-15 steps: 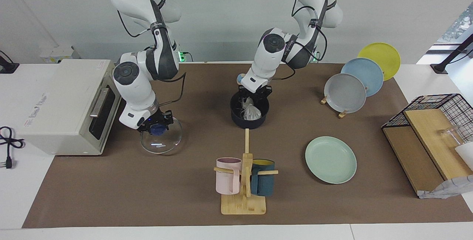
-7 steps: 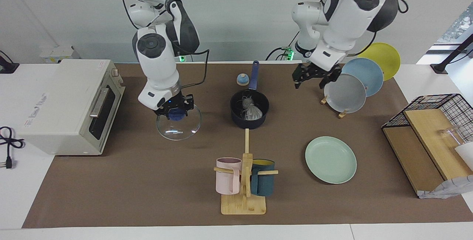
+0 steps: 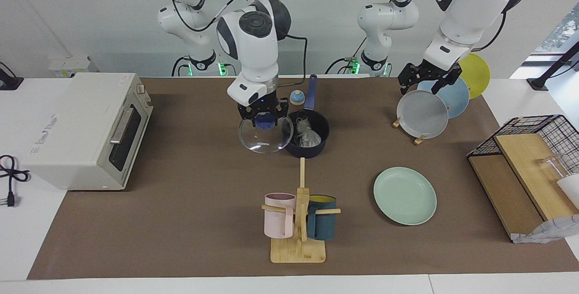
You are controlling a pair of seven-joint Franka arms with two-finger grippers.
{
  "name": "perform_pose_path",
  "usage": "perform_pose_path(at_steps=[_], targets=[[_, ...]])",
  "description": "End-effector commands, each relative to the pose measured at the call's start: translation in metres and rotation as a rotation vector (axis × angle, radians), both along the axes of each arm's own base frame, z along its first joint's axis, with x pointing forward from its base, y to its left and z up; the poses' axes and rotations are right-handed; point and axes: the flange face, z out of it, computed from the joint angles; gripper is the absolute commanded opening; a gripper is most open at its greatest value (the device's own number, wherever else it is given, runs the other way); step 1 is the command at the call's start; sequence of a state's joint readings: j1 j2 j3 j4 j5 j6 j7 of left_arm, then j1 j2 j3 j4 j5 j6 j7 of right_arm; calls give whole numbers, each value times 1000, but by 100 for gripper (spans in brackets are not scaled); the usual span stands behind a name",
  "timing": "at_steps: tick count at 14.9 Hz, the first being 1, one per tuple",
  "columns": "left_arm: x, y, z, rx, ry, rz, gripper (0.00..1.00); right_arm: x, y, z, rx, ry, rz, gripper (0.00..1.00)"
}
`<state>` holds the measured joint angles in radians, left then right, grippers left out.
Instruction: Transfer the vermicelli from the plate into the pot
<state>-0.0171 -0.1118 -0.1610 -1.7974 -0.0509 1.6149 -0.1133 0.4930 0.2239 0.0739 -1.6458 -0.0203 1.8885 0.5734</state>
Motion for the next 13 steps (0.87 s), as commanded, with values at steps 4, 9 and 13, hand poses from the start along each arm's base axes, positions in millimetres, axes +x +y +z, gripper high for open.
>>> perform_pose_path(at_steps=[4,9,13], targets=[[17,14,41,0,-40,17,100,-48,73,-22,60,-44,-77,36],[29,23,56,3,2,26,100,-60,105,-55,30,-87,-82,36],[28,28,38,10,30,26,100,-70,106,-74,-1,-72,-66,36]])
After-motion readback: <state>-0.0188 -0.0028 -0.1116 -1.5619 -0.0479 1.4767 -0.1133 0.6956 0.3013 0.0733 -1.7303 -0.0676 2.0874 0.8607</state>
